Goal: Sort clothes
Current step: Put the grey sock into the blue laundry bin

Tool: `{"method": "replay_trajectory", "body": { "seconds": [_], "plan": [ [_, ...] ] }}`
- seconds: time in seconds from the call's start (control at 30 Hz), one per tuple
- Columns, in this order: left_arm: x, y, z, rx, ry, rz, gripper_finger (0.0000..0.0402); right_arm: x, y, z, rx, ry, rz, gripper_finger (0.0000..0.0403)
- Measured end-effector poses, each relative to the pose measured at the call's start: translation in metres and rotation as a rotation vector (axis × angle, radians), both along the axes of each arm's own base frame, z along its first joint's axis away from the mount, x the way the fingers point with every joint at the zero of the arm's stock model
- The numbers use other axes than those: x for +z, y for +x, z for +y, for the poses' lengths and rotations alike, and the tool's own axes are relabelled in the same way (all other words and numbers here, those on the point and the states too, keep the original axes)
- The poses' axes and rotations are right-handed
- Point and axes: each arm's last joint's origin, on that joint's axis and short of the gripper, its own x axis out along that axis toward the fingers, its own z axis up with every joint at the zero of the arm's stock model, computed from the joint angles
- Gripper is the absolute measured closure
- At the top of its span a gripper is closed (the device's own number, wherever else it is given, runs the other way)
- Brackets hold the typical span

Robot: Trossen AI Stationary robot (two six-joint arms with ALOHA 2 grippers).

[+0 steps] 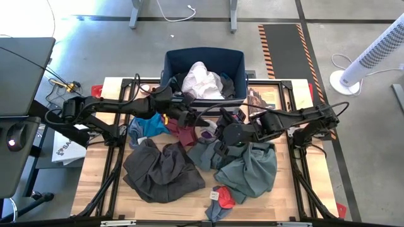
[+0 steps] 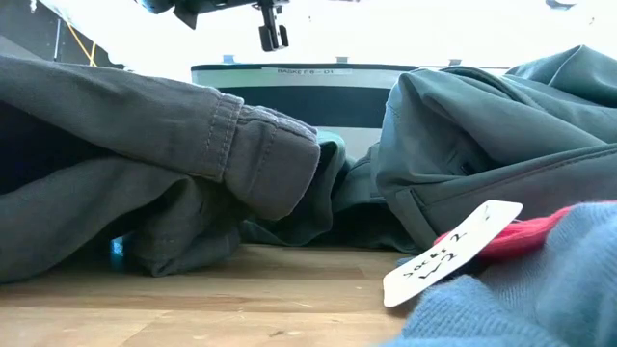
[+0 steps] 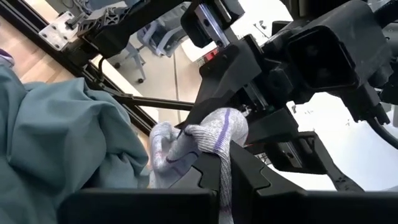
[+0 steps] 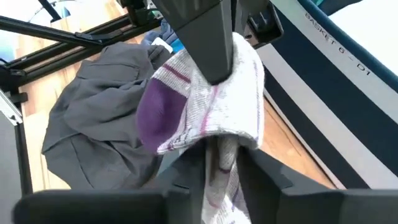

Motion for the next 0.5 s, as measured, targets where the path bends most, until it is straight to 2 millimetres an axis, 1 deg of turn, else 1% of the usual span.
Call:
{"method": "replay_trajectory", "body": {
  "seconds": [0.1,0.27,0.37,0.5],
  "plan": [
    [0.000,-0.001,0.003,0.014,0.000,-0.001,0.0400,0.003,-0.006,-0.001,0.011,0.008,0.022,0.0295],
    [0.005,-0.006,0.014,0.051,-0.003,-0.015,0.0400,0.016,-0.021,0.000,0.003,0.020,0.034,0.0289],
    [0.011,-0.012,0.025,0.090,-0.006,-0.034,0.0401,0.023,-0.034,0.003,-0.010,0.013,0.015,0.0289],
    [0.023,-0.019,0.043,0.144,-0.021,-0.062,0.0401,0.027,-0.049,0.009,-0.060,-0.012,0.020,0.0289]
  ]
}}
